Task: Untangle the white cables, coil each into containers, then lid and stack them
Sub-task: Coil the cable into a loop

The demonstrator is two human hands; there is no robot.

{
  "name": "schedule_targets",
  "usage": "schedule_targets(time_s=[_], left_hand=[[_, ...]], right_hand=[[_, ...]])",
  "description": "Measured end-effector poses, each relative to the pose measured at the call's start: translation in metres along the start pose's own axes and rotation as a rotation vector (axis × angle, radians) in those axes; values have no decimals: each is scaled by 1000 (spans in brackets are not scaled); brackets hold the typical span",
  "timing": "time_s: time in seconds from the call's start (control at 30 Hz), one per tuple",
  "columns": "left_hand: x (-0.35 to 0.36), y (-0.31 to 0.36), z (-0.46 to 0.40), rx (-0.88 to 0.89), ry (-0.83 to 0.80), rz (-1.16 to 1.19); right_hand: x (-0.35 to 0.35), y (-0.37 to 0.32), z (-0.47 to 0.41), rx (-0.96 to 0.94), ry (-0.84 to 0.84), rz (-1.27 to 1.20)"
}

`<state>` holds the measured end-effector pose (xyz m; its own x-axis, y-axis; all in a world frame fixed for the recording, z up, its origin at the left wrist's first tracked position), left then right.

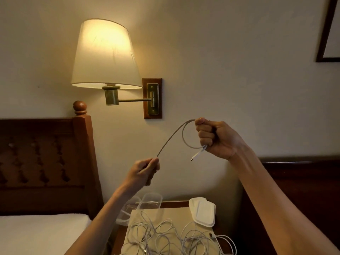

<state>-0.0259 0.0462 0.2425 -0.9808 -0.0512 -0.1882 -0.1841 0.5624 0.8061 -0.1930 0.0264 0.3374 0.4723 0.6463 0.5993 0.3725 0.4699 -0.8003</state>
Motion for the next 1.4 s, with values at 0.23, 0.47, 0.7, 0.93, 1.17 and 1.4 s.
schedule_targets(time_s=[0.23, 0.47, 0.7, 0.93, 1.17, 1.4], left_hand=[[45, -5, 14, -118, -455, -690], [89, 130, -7, 512, -462, -914], [44, 159, -18, 740, 14, -1081], [36, 122, -39, 394, -161, -477], [33, 107, -39, 164, -54, -125], [18, 67, -33, 122, 5, -131]], right_hand=[[-21, 0, -8, -79, 193, 249], [-5, 21, -8, -214, 308, 886], [12, 25, -7, -177, 210, 975], [8, 35, -11, 57, 71, 799], [20, 54, -14, 159, -167, 335], [12, 16, -6, 15, 10, 147]])
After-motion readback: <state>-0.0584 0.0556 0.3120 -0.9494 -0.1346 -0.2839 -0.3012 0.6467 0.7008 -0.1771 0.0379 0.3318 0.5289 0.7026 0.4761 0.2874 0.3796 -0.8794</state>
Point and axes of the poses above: each hand's wrist, its own z-axis away from the middle knuckle, its own x-axis out of the palm, y = z × x, the point moved 10 cm from there along -z, towards the middle knuckle, and after that the axes turned 10 degrees about x, right-handed, at the moved point
